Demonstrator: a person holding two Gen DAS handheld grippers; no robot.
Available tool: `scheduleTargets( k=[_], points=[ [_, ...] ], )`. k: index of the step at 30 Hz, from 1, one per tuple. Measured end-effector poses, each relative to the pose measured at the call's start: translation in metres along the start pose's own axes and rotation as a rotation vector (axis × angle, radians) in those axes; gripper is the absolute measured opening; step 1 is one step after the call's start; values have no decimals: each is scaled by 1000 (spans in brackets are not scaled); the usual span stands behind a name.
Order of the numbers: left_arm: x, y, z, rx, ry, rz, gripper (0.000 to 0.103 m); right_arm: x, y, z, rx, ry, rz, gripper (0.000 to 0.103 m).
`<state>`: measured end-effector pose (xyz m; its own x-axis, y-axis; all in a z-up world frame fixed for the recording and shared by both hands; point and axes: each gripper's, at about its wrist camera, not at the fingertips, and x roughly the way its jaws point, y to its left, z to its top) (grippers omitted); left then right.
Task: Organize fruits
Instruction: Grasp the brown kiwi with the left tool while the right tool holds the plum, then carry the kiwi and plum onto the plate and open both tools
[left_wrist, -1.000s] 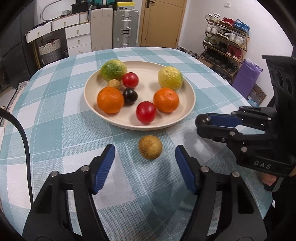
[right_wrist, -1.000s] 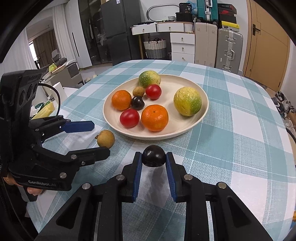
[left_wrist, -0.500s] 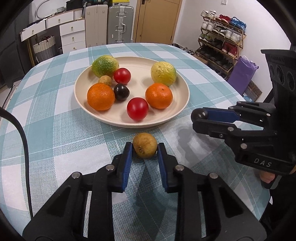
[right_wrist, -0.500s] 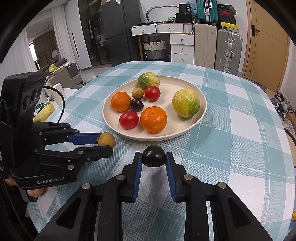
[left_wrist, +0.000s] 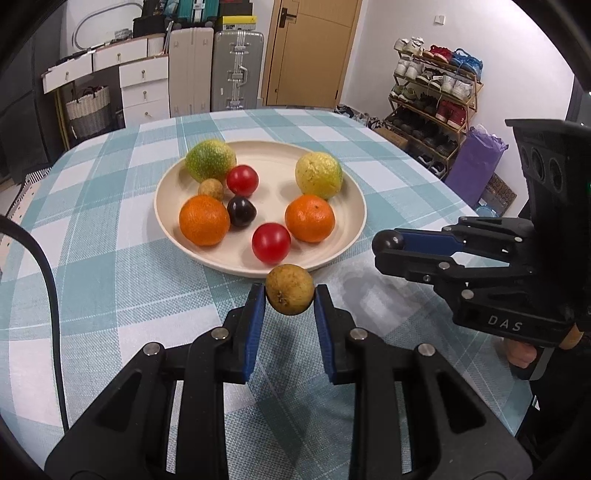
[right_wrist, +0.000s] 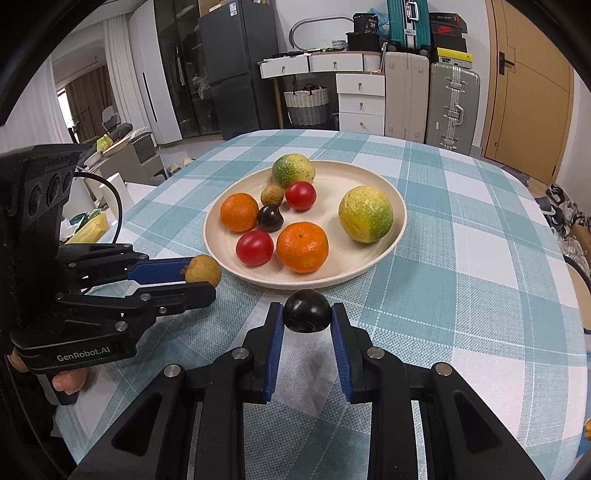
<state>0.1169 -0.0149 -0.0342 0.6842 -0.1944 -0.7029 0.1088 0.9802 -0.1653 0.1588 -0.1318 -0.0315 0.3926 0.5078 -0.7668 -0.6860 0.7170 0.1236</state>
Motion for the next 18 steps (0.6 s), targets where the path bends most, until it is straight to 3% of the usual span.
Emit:
scheduleTargets(
  k=[18],
  points=[
    [-17,6,27,-5,-99,16,24,-13,-18,14,37,-64,-20,26]
  ],
)
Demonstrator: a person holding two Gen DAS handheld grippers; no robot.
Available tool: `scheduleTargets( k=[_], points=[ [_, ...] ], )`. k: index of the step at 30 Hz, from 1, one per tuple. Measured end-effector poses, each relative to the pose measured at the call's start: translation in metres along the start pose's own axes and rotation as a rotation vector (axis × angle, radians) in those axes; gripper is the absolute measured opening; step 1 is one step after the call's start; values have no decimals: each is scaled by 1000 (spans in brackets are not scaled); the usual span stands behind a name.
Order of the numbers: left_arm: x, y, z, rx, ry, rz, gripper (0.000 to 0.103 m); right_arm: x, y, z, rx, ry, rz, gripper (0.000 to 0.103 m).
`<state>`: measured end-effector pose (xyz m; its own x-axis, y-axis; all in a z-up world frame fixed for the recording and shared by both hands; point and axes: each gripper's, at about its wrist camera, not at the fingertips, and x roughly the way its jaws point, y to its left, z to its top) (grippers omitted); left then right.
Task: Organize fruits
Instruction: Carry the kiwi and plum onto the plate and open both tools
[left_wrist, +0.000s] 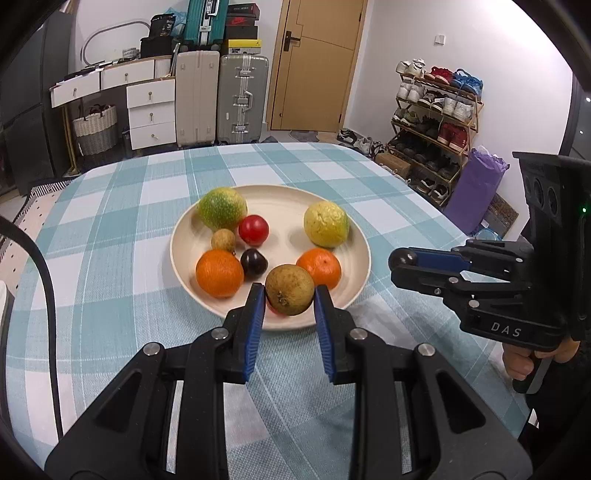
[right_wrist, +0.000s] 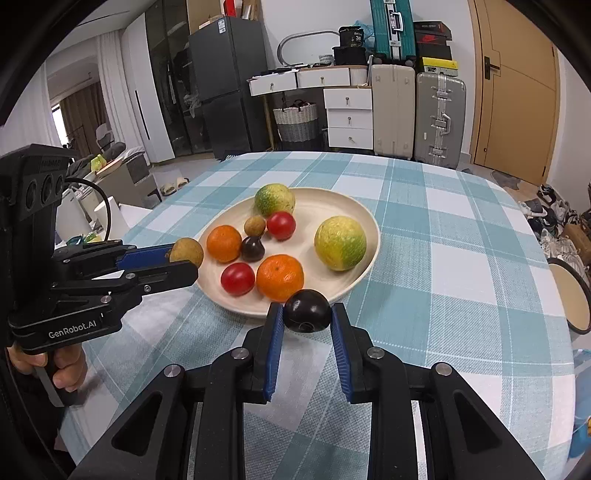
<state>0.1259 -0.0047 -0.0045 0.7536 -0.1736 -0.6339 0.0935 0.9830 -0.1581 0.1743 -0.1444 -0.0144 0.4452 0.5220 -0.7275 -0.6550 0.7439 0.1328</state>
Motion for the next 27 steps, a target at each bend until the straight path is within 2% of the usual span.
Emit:
scheduleTargets(
  k=[14,27],
  points=[
    [22,-2,26,21,-17,-3,24,6,-6,18,13,-22,-2,27],
    [57,2,38,20,11,2,24,27,-10,25,19,-2,1,27]
  ],
)
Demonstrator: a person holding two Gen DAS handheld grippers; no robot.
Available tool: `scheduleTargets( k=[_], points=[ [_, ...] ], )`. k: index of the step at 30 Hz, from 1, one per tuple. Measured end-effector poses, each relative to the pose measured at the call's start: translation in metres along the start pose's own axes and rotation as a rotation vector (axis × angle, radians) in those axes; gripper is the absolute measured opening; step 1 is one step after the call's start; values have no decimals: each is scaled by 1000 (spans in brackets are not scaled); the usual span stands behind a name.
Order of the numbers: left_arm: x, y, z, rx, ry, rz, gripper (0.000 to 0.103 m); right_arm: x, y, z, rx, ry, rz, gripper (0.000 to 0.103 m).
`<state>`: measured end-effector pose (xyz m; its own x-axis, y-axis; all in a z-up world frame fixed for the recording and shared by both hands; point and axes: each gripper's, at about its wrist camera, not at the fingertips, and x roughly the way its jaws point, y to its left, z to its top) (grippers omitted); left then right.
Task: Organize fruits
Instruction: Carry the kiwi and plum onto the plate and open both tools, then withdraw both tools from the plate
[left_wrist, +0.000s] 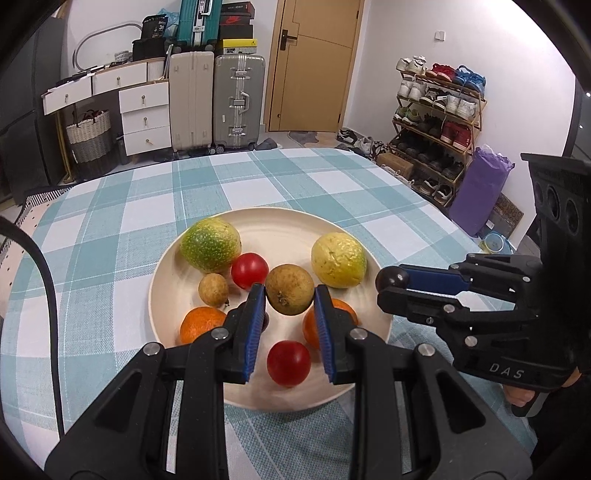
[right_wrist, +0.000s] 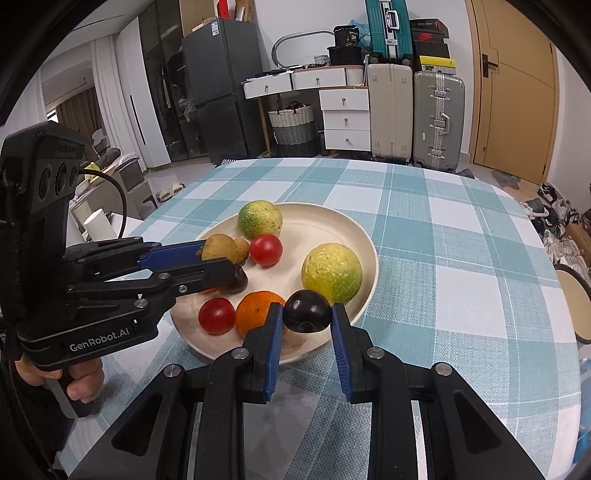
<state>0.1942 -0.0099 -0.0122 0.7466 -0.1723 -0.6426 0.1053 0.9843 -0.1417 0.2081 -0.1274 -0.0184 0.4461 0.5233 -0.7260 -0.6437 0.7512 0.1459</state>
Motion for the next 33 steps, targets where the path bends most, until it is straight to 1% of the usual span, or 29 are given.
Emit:
scheduleTargets(
  k=[9,20,22,23,26,28,29,30,31,32,33],
  points=[
    [19,1,3,6,23,3,24,11,-4,-1,7,16,2,27],
    [24,1,1,6,38,14,24,15,-2,-2,7,18,-4,27],
    [23,1,0,5,41,11,24,14,-2,-2,5,20,-10,34],
    [22,1,0,3,42,8,24,13,-2,-2,4,15,-23,42],
    [17,0,-1,0,45,5,25,6,-3,-2,9,-17,-38,44],
    [12,-3,-2,10,41,19,26,2,-4,-2,10,-21,-43,50],
    [8,-4,-3,17,34,29,30,0,-4,-3,8,-25,-45,50],
    [4,-5,-3,20,27,33,39,-2,-4,-3,4,-28,-45,51],
    [0,-5,-4,22,17,36,45,-4,-4,-4,0,-29,-47,52],
    [-5,-5,-6,19,3,40,54,-6,-4,-5,-3,-31,-54,58],
    [-10,-5,-7,16,-8,42,63,-8,-4,-6,-5,-34,-59,67]
  ],
)
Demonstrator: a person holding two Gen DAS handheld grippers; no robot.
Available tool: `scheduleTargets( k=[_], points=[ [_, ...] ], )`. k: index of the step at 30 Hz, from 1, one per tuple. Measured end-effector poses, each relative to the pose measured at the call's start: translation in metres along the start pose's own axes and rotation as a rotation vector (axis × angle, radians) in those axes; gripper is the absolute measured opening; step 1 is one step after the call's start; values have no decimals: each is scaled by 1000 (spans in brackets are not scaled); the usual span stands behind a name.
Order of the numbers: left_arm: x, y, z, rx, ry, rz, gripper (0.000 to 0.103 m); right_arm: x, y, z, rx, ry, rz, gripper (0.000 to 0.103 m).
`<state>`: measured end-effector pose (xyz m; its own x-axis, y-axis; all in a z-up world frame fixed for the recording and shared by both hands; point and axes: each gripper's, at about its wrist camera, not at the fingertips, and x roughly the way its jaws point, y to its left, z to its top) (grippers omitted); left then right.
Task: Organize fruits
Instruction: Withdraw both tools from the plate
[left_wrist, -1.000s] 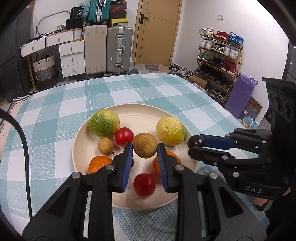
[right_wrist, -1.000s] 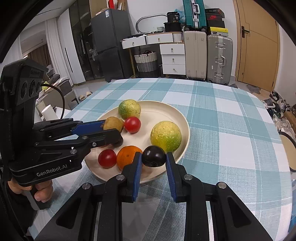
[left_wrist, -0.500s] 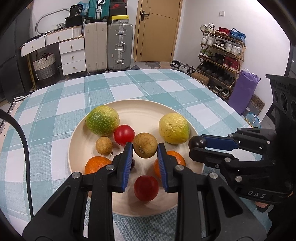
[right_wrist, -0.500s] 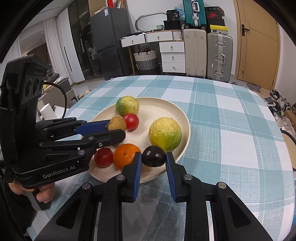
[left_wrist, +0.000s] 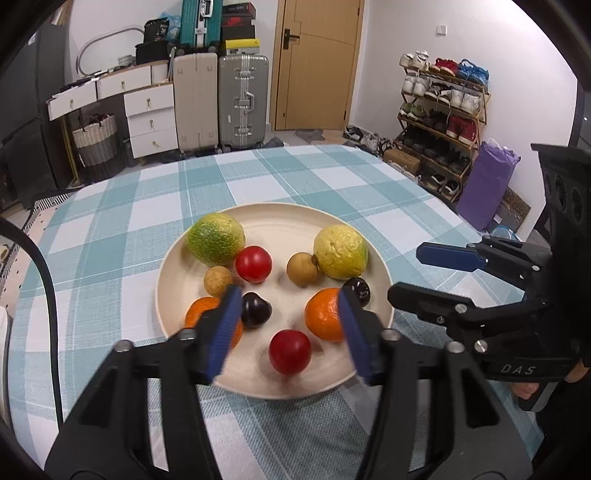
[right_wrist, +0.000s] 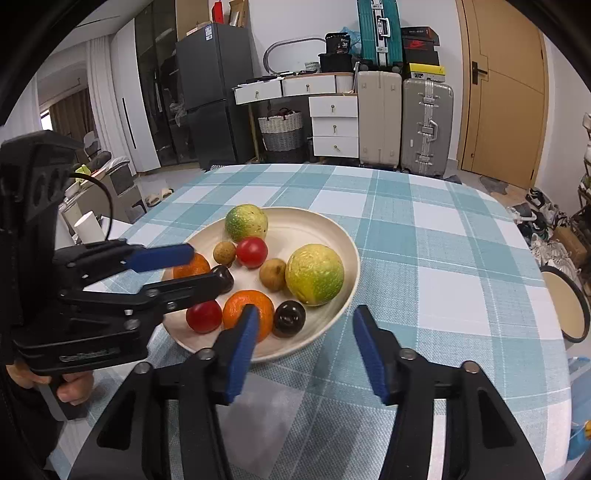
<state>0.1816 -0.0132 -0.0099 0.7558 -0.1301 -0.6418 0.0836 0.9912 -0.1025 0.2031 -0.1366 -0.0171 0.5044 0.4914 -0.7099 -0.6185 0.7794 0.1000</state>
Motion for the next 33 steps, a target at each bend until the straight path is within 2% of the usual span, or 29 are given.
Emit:
scheduleTargets(
  k=[1,2,3,5,6,7,8,17,26,33],
  points=[
    [-5,1,-1,-4,-8,4,68,-2,0,-1,2,-5,0,76],
    [-11,2,-3,-10,-18,15,79,-4,-1,-2,6,-11,5,80],
    [-16,3,-5,-16,-32,26,85,-7,-1,-3,7,-18,12,86],
    [-26,5,-9,-29,-59,38,87,-11,-1,-5,5,-32,16,94],
    [-31,7,-11,-34,-61,46,91,-12,-1,-7,4,-33,17,100],
    [-34,9,-13,-40,-64,53,94,-14,-1,-8,6,-37,18,102],
    [-38,11,-15,-48,-71,64,102,-16,-2,-9,11,-49,25,103],
    [-66,23,-36,-101,-138,104,102,-33,-2,-15,23,-150,65,103],
    [-70,17,-45,-82,-200,149,102,-38,0,-18,11,-221,86,103],
    [-68,16,-44,-87,-207,154,102,-41,-1,-19,13,-248,103,103]
  ],
)
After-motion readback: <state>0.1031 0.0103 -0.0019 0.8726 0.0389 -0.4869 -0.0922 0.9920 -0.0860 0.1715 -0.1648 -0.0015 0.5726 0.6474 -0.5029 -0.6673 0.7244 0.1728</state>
